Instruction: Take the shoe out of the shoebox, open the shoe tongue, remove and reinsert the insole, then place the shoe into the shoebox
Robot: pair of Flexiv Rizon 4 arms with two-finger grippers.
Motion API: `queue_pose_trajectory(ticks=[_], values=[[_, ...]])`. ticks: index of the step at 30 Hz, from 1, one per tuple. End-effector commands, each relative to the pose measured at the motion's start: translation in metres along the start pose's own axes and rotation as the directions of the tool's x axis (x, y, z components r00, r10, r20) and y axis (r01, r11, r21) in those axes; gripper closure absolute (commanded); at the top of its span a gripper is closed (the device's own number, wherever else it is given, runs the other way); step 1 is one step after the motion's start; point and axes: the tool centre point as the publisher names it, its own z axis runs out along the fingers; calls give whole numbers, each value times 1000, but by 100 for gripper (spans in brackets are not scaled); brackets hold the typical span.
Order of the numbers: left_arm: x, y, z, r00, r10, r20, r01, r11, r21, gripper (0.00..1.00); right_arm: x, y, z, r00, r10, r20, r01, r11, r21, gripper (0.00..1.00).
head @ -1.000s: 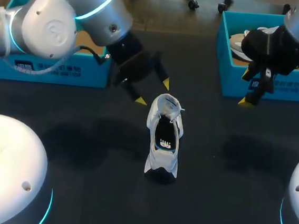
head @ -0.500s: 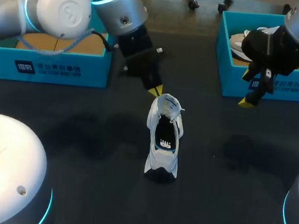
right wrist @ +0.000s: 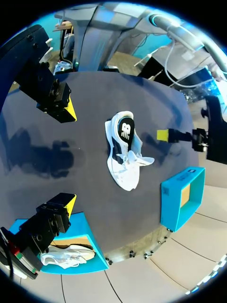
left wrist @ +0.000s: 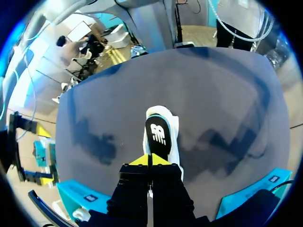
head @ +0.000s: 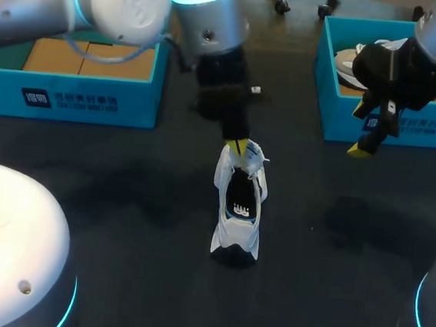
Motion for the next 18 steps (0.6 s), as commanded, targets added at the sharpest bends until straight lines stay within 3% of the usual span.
queue_pose_trajectory(ticks=[1,9,18], values=[[-10,-1,19,993,21,-113,-20,1000,5,100,0,0,1,1000,0,0,0,1000,1,0],[-12,-3,64,987,52,-150,-54,999,-5,100,0,0,1,1000,0,0,0,1000,1,0],[-6,-3,94,983,75,-170,-83,996,-43,100,0,0,1,1000,0,0,0,1000,1,0]])
